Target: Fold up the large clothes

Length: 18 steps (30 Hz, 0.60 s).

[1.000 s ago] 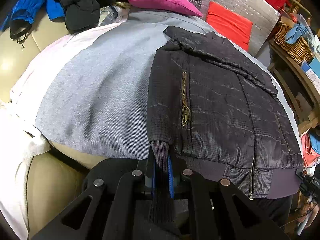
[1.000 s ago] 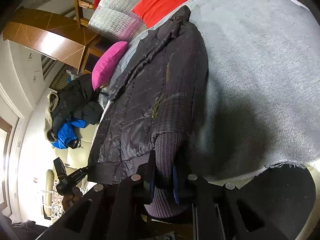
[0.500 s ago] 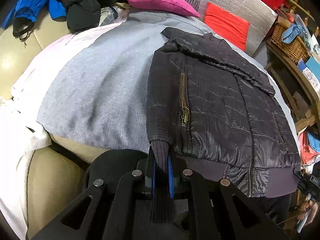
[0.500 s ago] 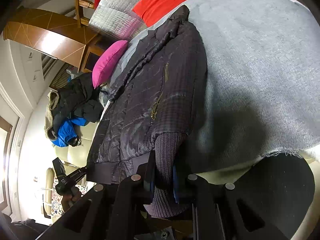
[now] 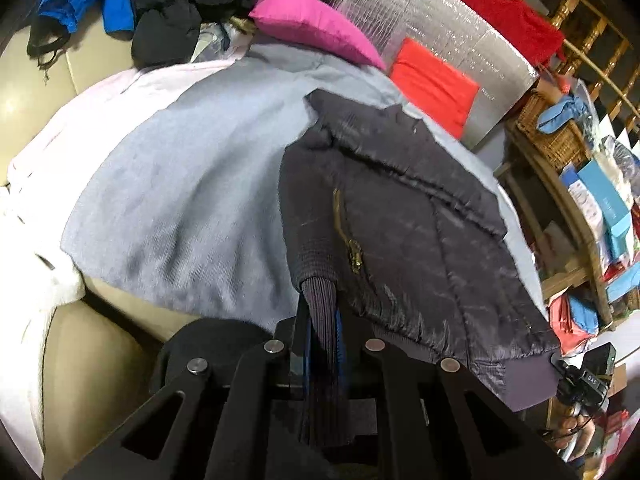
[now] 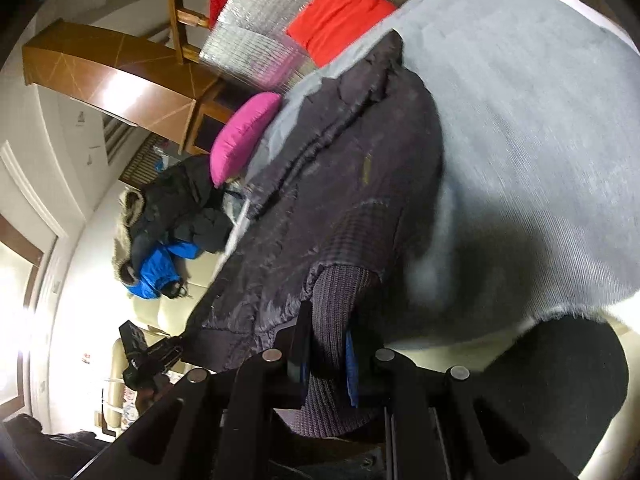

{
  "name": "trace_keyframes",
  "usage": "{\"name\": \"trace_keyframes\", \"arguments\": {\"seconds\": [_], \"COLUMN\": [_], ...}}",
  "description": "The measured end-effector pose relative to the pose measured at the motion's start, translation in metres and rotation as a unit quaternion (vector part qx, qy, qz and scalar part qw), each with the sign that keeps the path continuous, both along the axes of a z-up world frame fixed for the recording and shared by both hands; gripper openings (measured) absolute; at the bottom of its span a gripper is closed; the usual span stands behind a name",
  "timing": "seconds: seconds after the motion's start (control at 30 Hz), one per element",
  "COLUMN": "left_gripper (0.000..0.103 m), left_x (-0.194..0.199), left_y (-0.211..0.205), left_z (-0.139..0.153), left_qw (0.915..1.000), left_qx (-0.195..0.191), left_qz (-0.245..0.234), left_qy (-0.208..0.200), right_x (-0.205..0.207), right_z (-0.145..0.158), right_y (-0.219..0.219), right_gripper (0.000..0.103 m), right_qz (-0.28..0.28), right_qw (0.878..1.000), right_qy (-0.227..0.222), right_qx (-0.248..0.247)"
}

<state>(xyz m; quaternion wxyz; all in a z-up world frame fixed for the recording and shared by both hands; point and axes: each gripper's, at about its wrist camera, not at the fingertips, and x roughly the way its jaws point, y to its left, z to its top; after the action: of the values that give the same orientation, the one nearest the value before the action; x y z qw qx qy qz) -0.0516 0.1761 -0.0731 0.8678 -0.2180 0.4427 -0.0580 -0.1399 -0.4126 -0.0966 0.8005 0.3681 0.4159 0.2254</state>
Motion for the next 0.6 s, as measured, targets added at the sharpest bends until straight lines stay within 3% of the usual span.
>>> {"name": "trace_keyframes", "arguments": {"seconds": [0.2, 0.6], "left_gripper": [0.010, 0.010], "left_x": [0.023, 0.090], "left_y": [0.003, -0.007], "left_z": [0.028, 0.086], "left_qw": [0.9989, 0.9931], "left_qx": [-0.027, -0.003], "left_qz": [0.003, 0.008], "left_qy": [-0.038, -0.117], "right_x": [0.018, 0.098], "right_z": [0.030, 0.092], "right_y": [-0.004, -0.006], "right_gripper": [0.015, 0.014], "right_qz": [-0.004, -0.027], "right_qw": [0.999, 0.993], "right_qy": [-0.040, -0.116], "right_qx": [0.020, 0.012]}}
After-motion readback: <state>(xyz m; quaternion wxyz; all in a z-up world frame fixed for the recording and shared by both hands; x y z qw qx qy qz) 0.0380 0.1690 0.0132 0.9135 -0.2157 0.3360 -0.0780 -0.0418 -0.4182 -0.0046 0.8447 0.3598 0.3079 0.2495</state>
